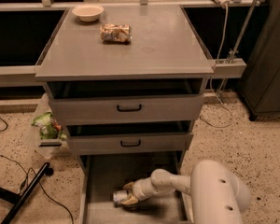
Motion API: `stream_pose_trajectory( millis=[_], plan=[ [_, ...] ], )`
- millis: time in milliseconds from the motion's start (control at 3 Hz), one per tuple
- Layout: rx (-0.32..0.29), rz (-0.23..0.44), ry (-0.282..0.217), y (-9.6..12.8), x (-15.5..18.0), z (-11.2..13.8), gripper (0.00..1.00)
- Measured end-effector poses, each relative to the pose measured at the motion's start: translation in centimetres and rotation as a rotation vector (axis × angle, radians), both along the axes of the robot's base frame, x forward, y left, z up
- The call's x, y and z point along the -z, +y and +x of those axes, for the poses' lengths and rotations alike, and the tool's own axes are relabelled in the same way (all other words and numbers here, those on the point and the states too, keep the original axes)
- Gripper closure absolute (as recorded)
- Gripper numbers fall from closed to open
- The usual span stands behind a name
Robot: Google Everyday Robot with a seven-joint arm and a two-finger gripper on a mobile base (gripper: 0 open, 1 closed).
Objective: Pick blue plastic bottle from bottom drawer and place on counter
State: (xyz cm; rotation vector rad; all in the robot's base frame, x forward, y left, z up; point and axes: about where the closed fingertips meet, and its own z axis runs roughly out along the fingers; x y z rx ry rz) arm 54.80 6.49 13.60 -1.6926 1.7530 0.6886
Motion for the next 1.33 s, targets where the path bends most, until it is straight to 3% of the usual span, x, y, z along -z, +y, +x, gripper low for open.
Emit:
stream_pose_trajectory(
  millis=[333, 667, 1333],
  plan=[
    [0.012, 0.030, -0.011, -0.5, -1.9, -0.5, 0.89],
    [0.026, 0.069, -0.085, -2.0, -8.3, -0.7, 1.00],
    [-0.054, 0.094, -0.204, -1.9, -23.9, -2.4, 1.00]
  ],
)
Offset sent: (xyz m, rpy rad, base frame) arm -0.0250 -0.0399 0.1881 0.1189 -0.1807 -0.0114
